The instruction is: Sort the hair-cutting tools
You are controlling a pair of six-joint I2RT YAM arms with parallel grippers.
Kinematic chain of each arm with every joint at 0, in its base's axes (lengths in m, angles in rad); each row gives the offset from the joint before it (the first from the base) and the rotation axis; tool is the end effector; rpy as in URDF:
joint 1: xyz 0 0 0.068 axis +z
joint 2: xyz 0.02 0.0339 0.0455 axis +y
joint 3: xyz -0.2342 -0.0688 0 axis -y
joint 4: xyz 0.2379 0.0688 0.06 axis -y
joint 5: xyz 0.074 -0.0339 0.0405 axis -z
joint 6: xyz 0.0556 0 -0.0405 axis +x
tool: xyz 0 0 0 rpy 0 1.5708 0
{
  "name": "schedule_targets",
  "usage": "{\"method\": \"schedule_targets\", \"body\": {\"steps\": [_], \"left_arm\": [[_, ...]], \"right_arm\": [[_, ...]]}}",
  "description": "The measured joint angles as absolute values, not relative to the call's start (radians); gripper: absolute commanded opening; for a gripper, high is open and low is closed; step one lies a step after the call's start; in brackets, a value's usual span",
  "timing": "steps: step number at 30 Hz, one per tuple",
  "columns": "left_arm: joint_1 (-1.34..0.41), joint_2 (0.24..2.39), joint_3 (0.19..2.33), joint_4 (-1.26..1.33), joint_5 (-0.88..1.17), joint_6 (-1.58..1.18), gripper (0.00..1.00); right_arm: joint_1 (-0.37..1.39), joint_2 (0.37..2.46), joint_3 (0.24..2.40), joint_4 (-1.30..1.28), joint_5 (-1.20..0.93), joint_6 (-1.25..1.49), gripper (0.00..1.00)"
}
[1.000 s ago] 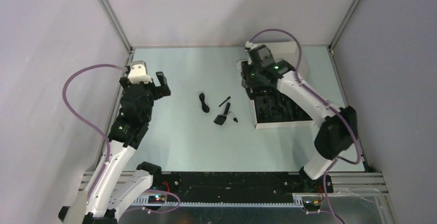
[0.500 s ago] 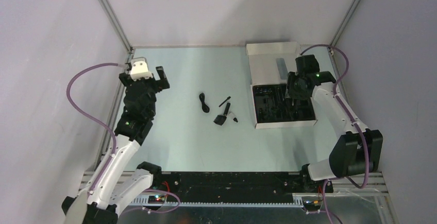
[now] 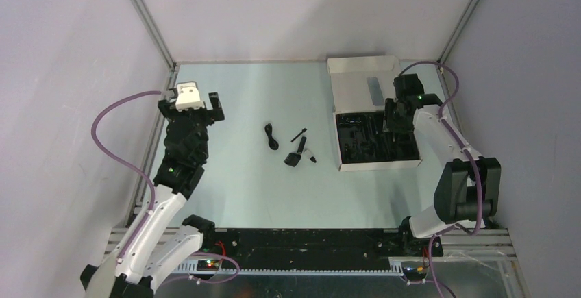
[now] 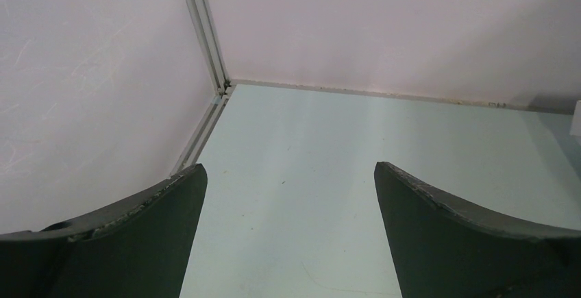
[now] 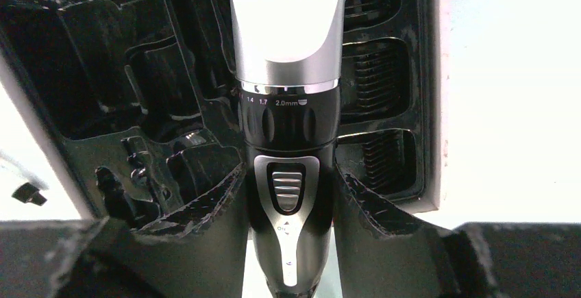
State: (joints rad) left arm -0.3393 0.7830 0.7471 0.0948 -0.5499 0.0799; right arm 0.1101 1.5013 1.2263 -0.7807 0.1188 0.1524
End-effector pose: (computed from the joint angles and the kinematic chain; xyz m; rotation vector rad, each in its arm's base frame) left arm 0.2125 -0.0442 0.3373 -0.1235 1.5192 0.2081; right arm 0.3115 0.0278 0.2278 0.0963 2.6139 -0.0640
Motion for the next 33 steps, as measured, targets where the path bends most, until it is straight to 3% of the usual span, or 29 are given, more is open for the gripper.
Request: {"method": "schedule_targets", "body": {"steps": [23, 29, 33], "left_arm": [[-0.352, 0.733, 0.715, 0.154, -0.558, 0.115, 1.0], [-0.352, 0.732, 0.715, 0.155, -0.558, 0.115, 1.0], [-0.352, 0.73, 0.715, 0.155, -0.557, 0.115, 1.0]], "right_arm": [[0.111, 1.603, 1.134, -0.671, 0.075, 0.04, 0.17], [0.111, 1.611, 1.12, -0.658, 0.07, 0.032, 0.27], [0.111, 1.612, 1.12, -0.645, 0.07, 0.032, 0.4]]}}
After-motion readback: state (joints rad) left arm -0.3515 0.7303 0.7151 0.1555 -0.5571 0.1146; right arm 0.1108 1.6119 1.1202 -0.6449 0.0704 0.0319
